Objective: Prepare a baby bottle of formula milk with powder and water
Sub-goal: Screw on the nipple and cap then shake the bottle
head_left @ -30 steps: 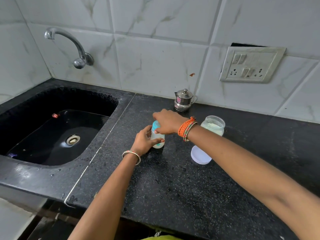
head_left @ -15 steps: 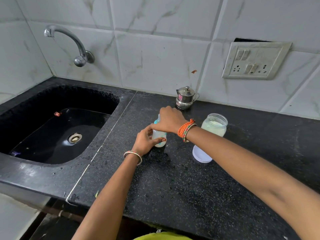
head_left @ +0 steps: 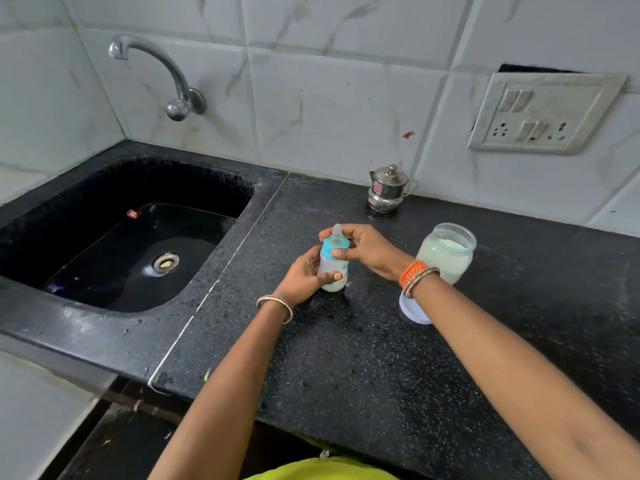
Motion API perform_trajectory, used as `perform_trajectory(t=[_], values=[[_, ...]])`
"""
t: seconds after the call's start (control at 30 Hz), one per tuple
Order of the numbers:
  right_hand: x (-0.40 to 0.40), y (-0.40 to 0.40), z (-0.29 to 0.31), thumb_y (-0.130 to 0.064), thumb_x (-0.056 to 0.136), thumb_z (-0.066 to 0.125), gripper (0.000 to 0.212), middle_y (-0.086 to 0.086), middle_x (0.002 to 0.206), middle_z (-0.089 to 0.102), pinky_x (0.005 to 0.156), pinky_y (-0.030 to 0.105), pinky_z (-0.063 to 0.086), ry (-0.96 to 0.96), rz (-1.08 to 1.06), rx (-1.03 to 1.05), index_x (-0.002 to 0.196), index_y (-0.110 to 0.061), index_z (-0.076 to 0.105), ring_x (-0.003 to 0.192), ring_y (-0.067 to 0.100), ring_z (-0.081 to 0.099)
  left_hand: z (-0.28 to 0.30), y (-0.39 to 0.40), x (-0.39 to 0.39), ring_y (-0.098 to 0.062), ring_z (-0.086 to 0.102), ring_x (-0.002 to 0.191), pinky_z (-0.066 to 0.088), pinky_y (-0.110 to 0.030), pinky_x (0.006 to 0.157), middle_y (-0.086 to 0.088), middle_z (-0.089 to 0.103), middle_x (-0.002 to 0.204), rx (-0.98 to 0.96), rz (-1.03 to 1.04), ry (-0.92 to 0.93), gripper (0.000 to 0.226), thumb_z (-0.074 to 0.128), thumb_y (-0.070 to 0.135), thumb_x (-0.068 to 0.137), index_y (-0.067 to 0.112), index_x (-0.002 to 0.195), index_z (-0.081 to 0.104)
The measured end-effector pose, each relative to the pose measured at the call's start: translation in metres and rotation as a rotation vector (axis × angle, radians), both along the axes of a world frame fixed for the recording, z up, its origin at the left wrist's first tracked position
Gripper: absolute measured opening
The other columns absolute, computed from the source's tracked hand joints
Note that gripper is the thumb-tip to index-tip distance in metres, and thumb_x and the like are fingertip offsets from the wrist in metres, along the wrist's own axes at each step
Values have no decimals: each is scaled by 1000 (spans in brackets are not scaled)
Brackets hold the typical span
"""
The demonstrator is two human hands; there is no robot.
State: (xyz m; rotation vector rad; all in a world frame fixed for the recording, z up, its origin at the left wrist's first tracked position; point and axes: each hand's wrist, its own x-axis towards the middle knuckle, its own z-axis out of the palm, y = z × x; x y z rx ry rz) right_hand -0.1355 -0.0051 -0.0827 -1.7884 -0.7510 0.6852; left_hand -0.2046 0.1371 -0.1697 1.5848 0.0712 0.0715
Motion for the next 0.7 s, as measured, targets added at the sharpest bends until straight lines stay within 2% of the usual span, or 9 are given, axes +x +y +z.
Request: perform_trajectory(t=[0.07, 0.13, 0.2, 0.27, 0.37, 0.47, 0.53, 0.6, 0.7], values=[[-9, 4, -12, 3, 82, 67, 43, 13, 127, 61, 96, 27, 49, -123, -127, 18, 124, -1, 57, 110, 15, 58, -2, -4, -1, -21, 60, 113, 49, -34, 97, -7, 63, 122, 74, 49, -24, 48, 72, 6, 80, 15, 122, 51], [-27, 14, -26, -10, 80, 73, 41, 6, 118, 64, 95, 30, 50, -263, -382, 24, 119, -8, 61, 109, 17, 60, -5, -7, -3, -17, 62, 108, 49, -36, 95, -2, 65, 115, 210, 131, -69, 46, 73, 11, 78, 18, 119, 53], [-50, 27, -35, -27, 78, 75, 35, -8, 99, 60, 84, 30, 50, -415, -666, 34, 109, -15, 63, 100, 16, 59, -7, -12, -6, -15, 61, 105, 49, -40, 95, 3, 65, 110, 291, 211, -101, 44, 68, 5, 78, 21, 116, 54], [-67, 36, -38, -35, 80, 72, 33, -12, 93, 56, 78, 32, 49, -505, -794, 47, 108, -20, 61, 95, 17, 58, -5, -12, -9, -17, 60, 111, 47, -43, 100, -2, 64, 116, 264, 208, -101, 45, 62, -2, 80, 17, 120, 54], [-58, 30, -33, -26, 81, 71, 35, -1, 106, 66, 81, 30, 51, -450, -621, 36, 113, -19, 59, 97, 16, 62, 2, -3, -13, -18, 57, 117, 45, -40, 104, -9, 60, 125, 166, 113, -50, 50, 64, -6, 80, 14, 124, 50], [-29, 11, -11, -9, 82, 71, 48, 6, 126, 61, 99, 28, 46, -245, -216, -63, 127, -9, 53, 117, 18, 57, 13, 7, -15, -7, 62, 106, 50, -24, 93, -11, 57, 127, 7, -45, 20, 54, 61, -10, 82, 8, 130, 44], [-16, 2, 1, -4, 83, 69, 51, 10, 133, 56, 102, 26, 43, -187, -6, -132, 131, -3, 51, 123, 18, 53, 19, 11, -13, -8, 61, 104, 51, -20, 89, -12, 56, 126, 17, -132, 79, 55, 57, -14, 83, 5, 133, 41], [-13, 0, 2, -2, 82, 70, 48, 12, 130, 58, 103, 30, 43, -187, 21, -126, 128, -2, 54, 122, 20, 54, 20, 13, -11, -13, 57, 108, 50, -19, 90, -12, 55, 126, 77, -178, 90, 56, 56, -14, 84, 3, 134, 39], [-24, 8, -15, -11, 79, 73, 42, 7, 118, 66, 110, 49, 33, -344, -225, -125, 120, -12, 61, 111, 16, 55, 17, 8, -13, -17, 56, 112, 48, -21, 95, -11, 56, 125, 151, -109, 44, 56, 59, -11, 83, 2, 134, 40]])
